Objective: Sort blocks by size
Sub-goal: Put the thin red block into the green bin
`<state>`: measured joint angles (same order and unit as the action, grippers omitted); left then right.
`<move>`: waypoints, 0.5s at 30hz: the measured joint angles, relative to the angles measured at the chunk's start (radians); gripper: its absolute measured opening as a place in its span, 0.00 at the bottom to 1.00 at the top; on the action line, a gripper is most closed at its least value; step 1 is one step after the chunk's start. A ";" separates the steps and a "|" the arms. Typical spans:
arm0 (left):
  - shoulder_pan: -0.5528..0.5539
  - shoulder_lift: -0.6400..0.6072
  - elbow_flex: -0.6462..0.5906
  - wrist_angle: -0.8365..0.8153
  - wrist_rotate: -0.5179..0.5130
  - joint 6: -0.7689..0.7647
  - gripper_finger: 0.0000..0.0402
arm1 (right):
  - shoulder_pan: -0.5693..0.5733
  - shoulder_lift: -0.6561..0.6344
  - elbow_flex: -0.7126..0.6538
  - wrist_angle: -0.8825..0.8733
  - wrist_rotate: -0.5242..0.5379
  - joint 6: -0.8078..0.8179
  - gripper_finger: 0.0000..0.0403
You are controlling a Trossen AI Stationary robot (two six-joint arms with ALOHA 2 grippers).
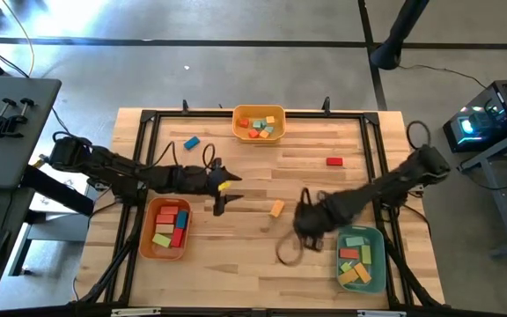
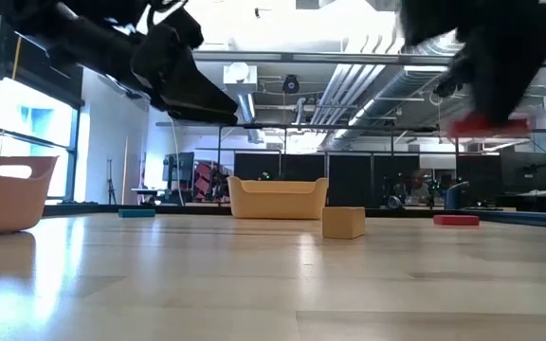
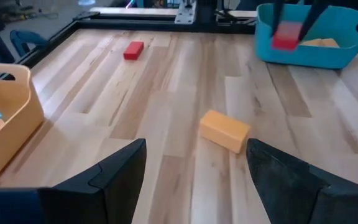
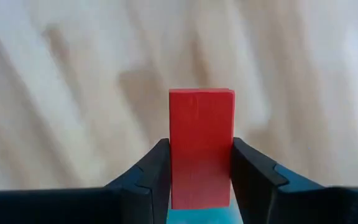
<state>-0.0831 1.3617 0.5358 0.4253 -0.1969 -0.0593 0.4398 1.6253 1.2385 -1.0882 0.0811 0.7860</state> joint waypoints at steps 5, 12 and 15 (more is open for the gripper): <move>-0.083 0.000 0.000 0.047 -0.074 0.000 0.66 | 0.184 0.004 0.019 -0.178 -0.190 0.439 0.31; -0.147 0.000 0.000 0.069 -0.076 -0.007 0.66 | 0.363 0.002 -0.076 -0.128 -0.366 0.904 0.31; -0.164 0.000 0.000 0.074 -0.079 -0.008 0.66 | 0.389 0.003 -0.146 -0.066 -0.403 1.004 0.31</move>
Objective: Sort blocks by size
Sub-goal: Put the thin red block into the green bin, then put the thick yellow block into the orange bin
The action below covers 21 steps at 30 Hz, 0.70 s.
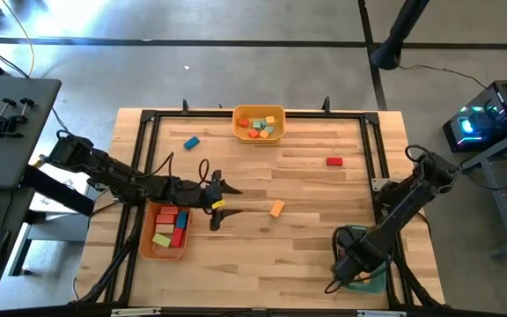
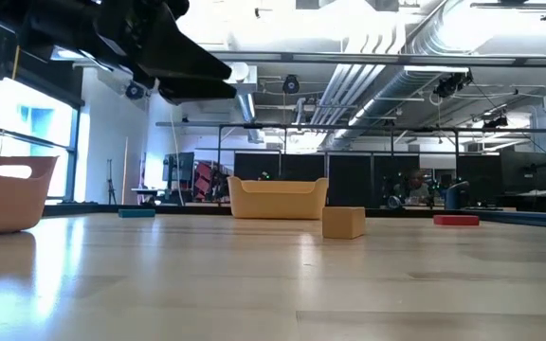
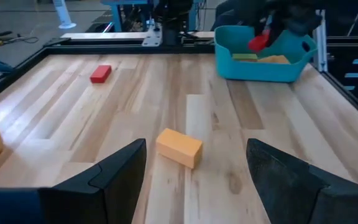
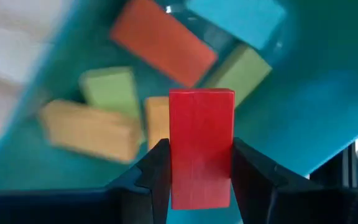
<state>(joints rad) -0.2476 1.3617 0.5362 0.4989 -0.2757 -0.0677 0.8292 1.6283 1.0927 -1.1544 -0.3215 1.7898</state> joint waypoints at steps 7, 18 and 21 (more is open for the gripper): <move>-0.007 0.000 0.000 -0.044 -0.012 -0.048 0.66 | -0.008 0.000 -0.077 0.088 -0.007 0.032 0.44; 0.053 0.000 0.000 -0.149 -0.051 -0.166 0.66 | -0.026 -0.001 0.170 -0.260 0.121 -0.046 0.74; 0.052 0.000 0.000 -0.127 -0.050 -0.127 0.66 | -0.025 -0.002 0.236 -0.257 0.422 -0.089 0.75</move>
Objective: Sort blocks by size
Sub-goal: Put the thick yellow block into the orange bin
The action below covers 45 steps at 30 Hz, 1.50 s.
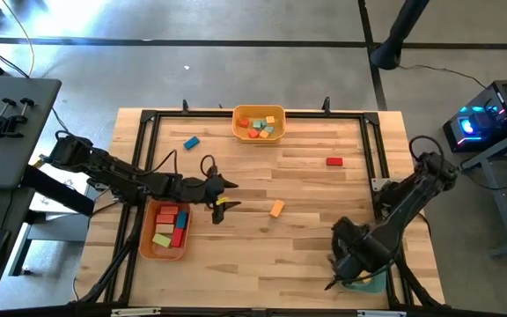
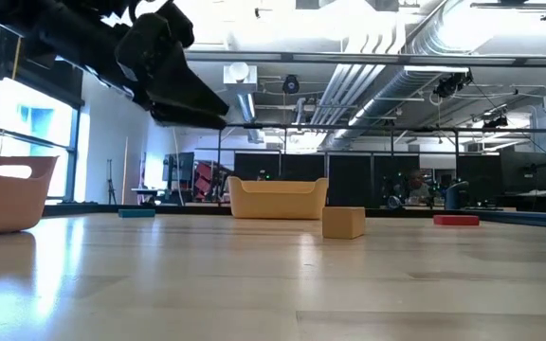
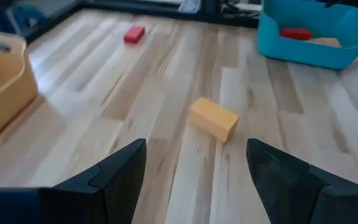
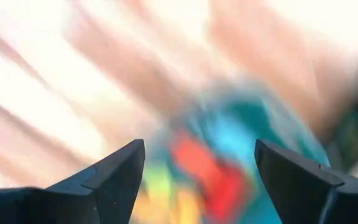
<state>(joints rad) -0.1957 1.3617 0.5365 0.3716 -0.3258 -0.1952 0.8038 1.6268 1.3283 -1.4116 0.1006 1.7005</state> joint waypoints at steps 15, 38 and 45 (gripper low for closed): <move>-0.094 0.278 0.110 0.323 -0.110 0.086 0.66 | -0.110 0.012 -0.322 1.192 0.958 -0.879 0.75; 0.032 0.761 0.559 0.117 0.058 0.055 0.76 | -0.097 0.008 -0.441 1.490 1.101 -1.069 0.75; 0.054 0.764 0.561 0.064 0.030 -0.034 0.77 | -0.094 0.008 -0.441 1.480 1.105 -1.028 0.75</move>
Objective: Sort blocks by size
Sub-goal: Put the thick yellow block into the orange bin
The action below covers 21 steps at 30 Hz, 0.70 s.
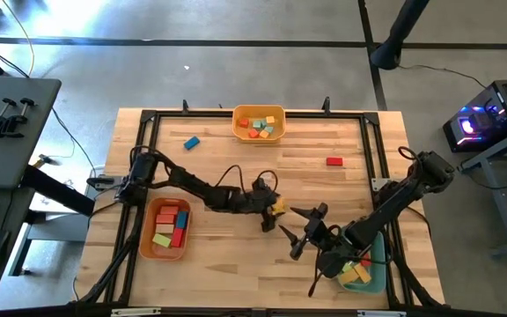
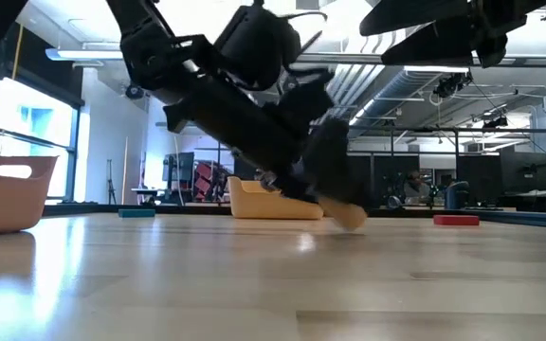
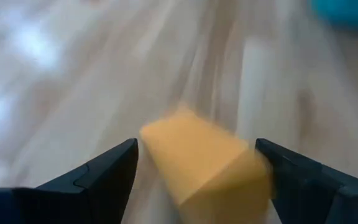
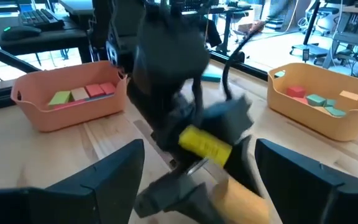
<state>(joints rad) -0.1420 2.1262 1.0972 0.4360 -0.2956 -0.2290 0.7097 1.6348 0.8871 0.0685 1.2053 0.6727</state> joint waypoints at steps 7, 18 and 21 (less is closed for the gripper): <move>-0.025 0.002 -0.003 -0.093 -0.006 0.007 0.77 | 0.000 0.000 0.000 0.003 -0.006 0.003 0.75; -0.046 0.008 -0.003 -0.067 -0.031 0.095 0.77 | 0.000 0.000 0.000 0.003 -0.010 0.003 0.75; -0.039 0.026 -0.003 -0.024 0.013 0.100 0.72 | 0.000 0.000 0.000 0.003 -0.010 0.003 0.75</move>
<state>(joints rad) -0.1805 2.1517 1.0946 0.4124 -0.2831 -0.1285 0.7097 1.6351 0.8871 0.0714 1.1948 0.6762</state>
